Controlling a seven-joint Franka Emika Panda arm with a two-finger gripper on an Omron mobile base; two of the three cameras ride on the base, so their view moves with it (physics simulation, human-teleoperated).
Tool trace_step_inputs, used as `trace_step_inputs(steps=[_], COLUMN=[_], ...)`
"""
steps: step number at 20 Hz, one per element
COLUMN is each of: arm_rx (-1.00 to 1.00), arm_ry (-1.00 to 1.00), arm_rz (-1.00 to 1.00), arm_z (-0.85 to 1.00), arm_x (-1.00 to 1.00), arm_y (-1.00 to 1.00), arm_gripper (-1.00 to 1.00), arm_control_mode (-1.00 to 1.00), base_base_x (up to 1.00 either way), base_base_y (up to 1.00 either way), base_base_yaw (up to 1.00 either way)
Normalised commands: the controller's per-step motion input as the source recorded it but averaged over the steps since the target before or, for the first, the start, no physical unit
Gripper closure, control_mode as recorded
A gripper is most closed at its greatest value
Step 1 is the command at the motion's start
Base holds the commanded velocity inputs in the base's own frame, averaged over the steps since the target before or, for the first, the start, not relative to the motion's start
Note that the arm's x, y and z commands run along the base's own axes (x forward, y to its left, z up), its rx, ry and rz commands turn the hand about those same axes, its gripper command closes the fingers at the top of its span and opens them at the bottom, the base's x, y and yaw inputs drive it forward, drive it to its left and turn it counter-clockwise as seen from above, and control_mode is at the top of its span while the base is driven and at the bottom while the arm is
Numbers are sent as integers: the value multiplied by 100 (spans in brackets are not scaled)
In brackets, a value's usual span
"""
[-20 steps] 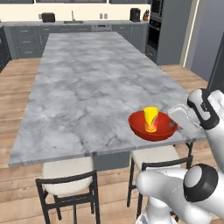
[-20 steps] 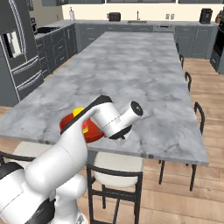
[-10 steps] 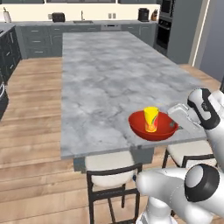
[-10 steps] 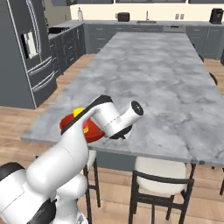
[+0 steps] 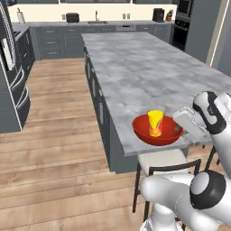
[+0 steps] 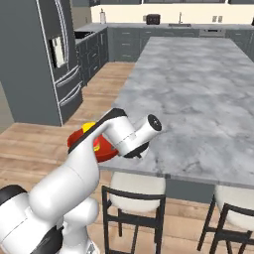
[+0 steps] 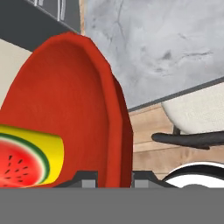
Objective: Place the cup inside the bowl on the dining table and move the bowl to any counter.
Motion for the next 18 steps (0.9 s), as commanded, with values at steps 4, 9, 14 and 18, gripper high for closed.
trace_step_inputs(steps=[4,9,14,18], arm_rx=[0,0,0,0], arm_ry=[0,0,0,0], arm_rz=[0,0,0,0], arm_z=[0,0,0,0], arm_x=[0,0,0,0], arm_y=[0,0,0,0], arm_gripper=[100,100,100,100], arm_control_mode=[100,100,100,100], base_base_x=[11,15,51,78], base_base_y=[76,79,76,59], base_base_yaw=[-1,-3,-5,-5])
